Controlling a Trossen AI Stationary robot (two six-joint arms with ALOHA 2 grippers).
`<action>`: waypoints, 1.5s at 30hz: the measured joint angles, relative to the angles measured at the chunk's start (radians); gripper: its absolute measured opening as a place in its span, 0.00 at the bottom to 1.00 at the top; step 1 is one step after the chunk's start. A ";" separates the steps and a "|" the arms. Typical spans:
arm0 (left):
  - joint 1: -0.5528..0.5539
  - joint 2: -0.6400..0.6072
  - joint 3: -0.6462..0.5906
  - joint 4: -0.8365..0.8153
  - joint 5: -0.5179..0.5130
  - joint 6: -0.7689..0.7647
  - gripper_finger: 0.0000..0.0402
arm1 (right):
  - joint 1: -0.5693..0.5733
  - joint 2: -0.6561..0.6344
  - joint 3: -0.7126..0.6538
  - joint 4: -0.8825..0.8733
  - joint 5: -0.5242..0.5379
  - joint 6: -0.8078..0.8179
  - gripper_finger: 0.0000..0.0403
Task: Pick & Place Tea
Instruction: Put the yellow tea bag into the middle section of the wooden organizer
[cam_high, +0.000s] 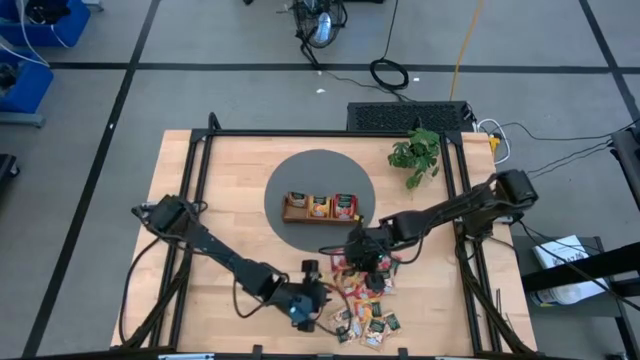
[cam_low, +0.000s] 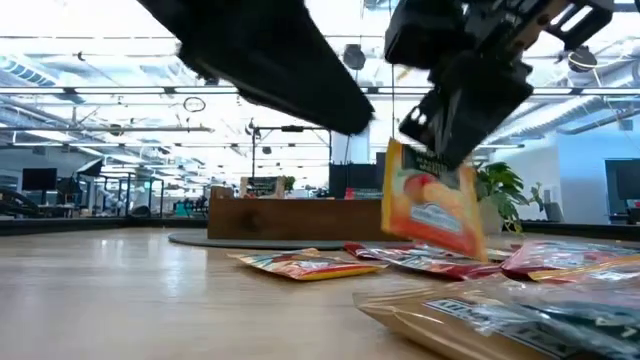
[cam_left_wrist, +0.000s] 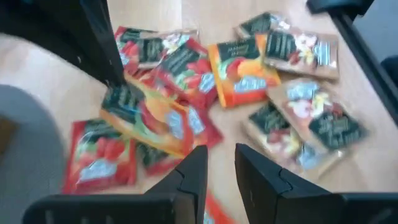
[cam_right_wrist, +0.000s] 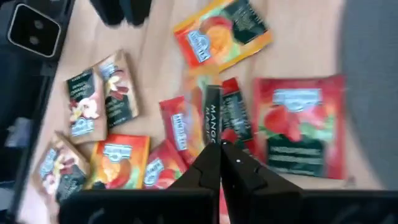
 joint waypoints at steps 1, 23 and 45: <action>-0.009 -0.006 0.000 -0.020 -0.012 -0.009 0.22 | 0.002 -0.015 0.002 -0.021 0.027 -0.008 0.00; -0.095 -0.114 -0.268 -0.236 -0.282 -0.267 0.22 | -0.286 -0.104 0.187 -0.152 0.222 -0.319 0.00; -0.279 -0.428 -0.491 -0.206 -0.535 -0.338 0.22 | -0.436 0.251 0.425 -0.204 0.171 -0.483 0.00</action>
